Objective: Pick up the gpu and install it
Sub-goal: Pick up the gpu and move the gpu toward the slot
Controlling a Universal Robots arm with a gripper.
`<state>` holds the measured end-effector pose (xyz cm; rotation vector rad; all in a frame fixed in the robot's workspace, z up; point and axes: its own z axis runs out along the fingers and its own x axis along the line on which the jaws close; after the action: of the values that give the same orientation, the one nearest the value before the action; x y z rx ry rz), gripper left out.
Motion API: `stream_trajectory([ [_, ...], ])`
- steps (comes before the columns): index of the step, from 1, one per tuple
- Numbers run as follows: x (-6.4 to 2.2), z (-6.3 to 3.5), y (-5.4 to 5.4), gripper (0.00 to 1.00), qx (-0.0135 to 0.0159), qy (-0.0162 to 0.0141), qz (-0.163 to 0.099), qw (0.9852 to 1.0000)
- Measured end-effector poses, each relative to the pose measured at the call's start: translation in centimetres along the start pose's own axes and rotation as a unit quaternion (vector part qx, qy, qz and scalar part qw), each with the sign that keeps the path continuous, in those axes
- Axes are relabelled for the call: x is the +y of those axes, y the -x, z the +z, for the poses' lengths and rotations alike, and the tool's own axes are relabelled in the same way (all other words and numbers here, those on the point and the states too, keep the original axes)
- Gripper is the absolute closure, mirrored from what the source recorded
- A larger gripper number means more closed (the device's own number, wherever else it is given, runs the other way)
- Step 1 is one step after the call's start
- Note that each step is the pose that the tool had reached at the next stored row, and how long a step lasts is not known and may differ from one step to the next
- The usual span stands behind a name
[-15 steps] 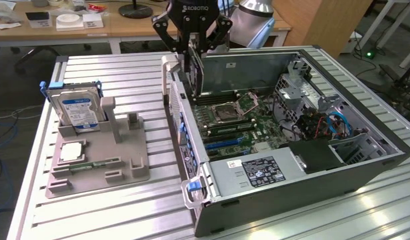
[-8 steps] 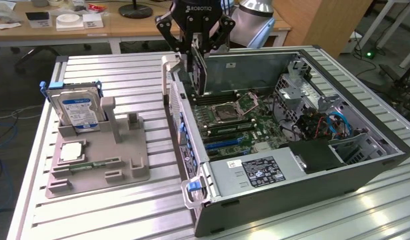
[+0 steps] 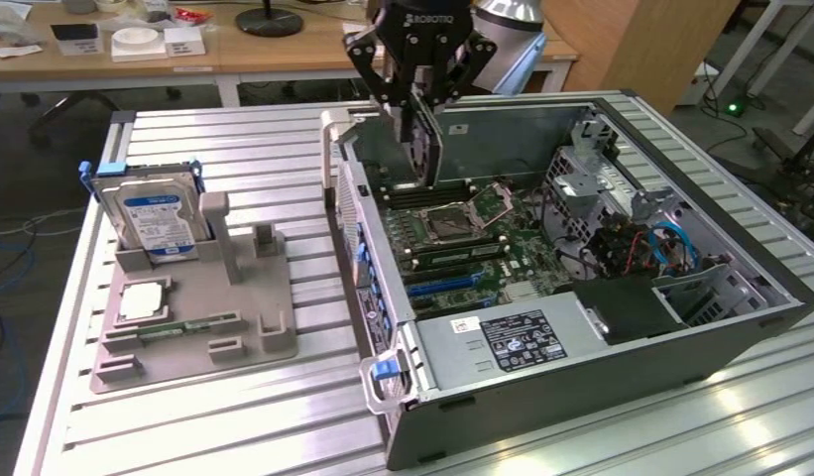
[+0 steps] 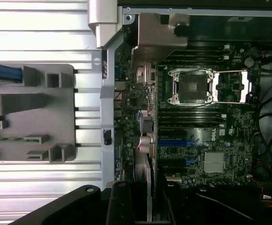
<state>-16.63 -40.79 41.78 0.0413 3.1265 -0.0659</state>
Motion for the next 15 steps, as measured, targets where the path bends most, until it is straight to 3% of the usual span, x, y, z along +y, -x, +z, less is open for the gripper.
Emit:
stream_trajectory([
  [10,0.16,0.72,4.4,0.72,-0.0001,-0.0001,0.000,1.0000],
  [15,0.25,1.48,6.7,0.72,-0.0018,-0.0004,0.000,1.0000],
])
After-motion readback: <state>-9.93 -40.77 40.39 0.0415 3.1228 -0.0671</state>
